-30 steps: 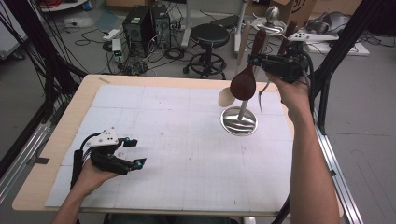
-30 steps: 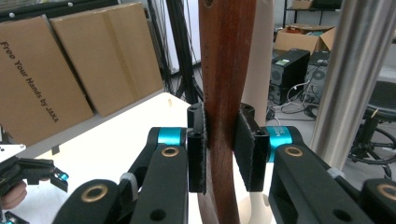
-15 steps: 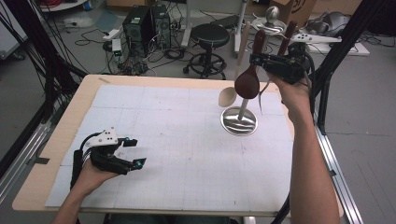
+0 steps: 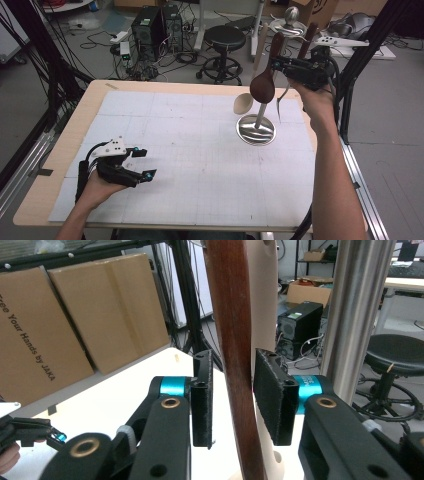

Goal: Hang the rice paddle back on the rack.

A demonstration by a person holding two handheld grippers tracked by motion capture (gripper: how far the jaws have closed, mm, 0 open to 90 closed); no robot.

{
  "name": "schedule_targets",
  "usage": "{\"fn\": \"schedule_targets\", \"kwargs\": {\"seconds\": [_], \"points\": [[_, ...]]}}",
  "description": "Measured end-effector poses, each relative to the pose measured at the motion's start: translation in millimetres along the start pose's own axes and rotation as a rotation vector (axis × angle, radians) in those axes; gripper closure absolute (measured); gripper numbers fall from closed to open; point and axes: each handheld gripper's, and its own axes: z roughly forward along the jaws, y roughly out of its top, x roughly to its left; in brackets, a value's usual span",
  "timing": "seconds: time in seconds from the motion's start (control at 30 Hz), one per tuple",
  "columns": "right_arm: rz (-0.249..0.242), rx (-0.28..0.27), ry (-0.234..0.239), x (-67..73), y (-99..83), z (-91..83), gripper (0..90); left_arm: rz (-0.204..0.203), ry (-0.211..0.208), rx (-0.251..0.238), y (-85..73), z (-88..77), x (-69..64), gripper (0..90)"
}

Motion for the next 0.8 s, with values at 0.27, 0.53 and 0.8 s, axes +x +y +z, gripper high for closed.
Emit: {"fn": "schedule_targets", "kwargs": {"seconds": [0.27, 0.53, 0.8], "points": [[0.003, -0.013, -0.008, -0.3, -5.3, -4.6, 63.9, -0.001, -0.001, 0.0, 0.0, 0.0, -0.1, 18.6], [-0.001, -0.027, -0.004, -0.3, -14.3, -7.6, 59.2, -0.004, 0.001, 0.0, -0.6, 0.3, 0.5, 18.2], [-0.003, -0.023, 0.008, 3.0, -18.3, -6.4, 51.8, -0.006, 0.004, -0.001, -0.6, 0.1, 1.1, 17.9]]}}
